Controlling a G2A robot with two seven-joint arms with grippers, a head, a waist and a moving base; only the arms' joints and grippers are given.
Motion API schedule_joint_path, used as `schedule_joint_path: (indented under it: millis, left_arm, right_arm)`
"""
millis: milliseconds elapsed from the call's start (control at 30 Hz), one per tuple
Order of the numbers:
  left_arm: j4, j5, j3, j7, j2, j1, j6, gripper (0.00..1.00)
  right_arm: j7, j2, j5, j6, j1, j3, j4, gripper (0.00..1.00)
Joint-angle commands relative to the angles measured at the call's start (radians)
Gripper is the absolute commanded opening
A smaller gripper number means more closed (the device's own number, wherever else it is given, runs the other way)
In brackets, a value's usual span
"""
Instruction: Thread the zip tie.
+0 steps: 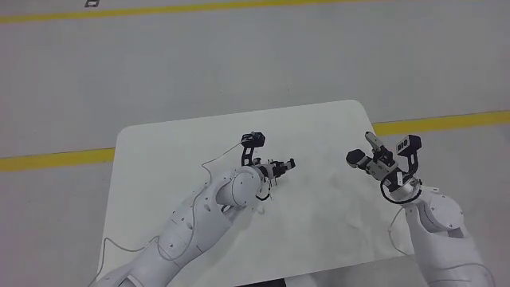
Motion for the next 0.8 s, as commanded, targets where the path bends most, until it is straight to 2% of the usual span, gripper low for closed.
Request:
schedule_joint_path:
  millis: [0,133,167,267,467,533,600,633,733,767]
  left_arm:
    - [0.0,0.0,0.0,0.0,0.0,0.0,0.0,1.0]
    - [-0.002,0.03,0.01,0.004,0.002,0.002,-0.012,1.0]
    - [-0.008,0.041,0.011,0.0,0.003,0.002,0.0,1.0]
    - [-0.02,0.067,0.009,-0.022,0.003,0.005,0.0,1.0]
    - [-0.047,0.107,-0.021,-0.073,0.001,0.026,0.0,1.0]
    - [-0.049,0.123,-0.038,-0.077,-0.004,0.037,0.0,0.89]
    - [-0.048,0.139,-0.051,-0.078,-0.009,0.047,0.0,0.58]
    - [-0.049,0.148,-0.059,-0.081,-0.013,0.054,0.0,0.48]
    - [-0.049,0.169,-0.079,-0.096,-0.023,0.066,0.0,0.38]
    - [-0.048,0.177,-0.084,-0.101,-0.026,0.069,0.0,0.28]
  right_arm:
    - [0.001,0.0,0.0,0.0,0.0,0.0,0.0,1.0]
    - [0.001,0.0,0.0,0.0,0.0,0.0,0.0,1.0]
    - [0.001,0.0,0.0,0.0,0.0,0.0,0.0,1.0]
    - [0.001,0.0,0.0,0.0,0.0,0.0,0.0,1.0]
    - [0.001,0.0,0.0,0.0,0.0,0.0,0.0,1.0]
    - [0.001,0.0,0.0,0.0,0.0,0.0,0.0,1.0]
    - [0.001,0.0,0.0,0.0,0.0,0.0,0.0,1.0]
    - [0.001,0.0,0.0,0.0,0.0,0.0,0.0,1.0]
    - [0.001,0.0,0.0,0.0,0.0,0.0,0.0,1.0]
    - [0.001,0.0,0.0,0.0,0.0,0.0,0.0,1.0]
